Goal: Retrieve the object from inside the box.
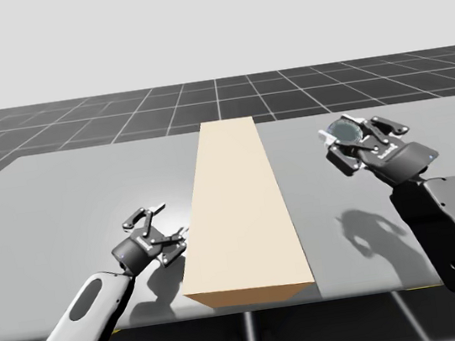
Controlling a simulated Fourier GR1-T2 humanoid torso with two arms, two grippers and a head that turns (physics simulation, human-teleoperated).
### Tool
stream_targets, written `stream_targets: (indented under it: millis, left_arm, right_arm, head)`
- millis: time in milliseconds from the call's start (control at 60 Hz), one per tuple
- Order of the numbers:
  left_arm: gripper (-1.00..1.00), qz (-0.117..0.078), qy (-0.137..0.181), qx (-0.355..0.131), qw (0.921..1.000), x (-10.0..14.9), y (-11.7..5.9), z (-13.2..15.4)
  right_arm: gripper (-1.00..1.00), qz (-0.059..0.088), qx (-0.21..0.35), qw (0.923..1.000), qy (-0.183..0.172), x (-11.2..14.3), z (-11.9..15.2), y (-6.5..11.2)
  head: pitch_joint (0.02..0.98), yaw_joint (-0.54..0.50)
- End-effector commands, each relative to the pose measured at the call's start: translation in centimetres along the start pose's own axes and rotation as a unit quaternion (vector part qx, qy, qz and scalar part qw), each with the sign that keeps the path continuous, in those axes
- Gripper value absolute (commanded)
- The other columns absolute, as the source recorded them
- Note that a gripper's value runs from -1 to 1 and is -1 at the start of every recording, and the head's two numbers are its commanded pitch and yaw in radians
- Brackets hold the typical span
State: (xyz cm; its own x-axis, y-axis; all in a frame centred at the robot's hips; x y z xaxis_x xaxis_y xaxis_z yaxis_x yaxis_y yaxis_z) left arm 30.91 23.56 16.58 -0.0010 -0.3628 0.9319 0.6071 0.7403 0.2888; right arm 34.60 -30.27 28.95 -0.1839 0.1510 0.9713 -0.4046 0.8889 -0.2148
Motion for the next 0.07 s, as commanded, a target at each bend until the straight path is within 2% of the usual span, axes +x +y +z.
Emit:
stream_targets:
  millis: [17,67]
  left_arm:
    - [-1.00,0.001,-0.001,0.002,1.0000,0.0,0.1,0.0]
    - [-1.00,0.002,-0.004,0.000,1.0000,0.0,0.2,0.1]
  right_arm:
    - [1.00,-0.006,-0.067,0.9961,-0.056,5.9,-3.0,-1.4]
    - [1.00,-0.005,-0.072,0.9949,-0.071,7.1,-3.6,-1.2]
  head:
    - [0.142,-0.06]
    - [0.141,-0.06]
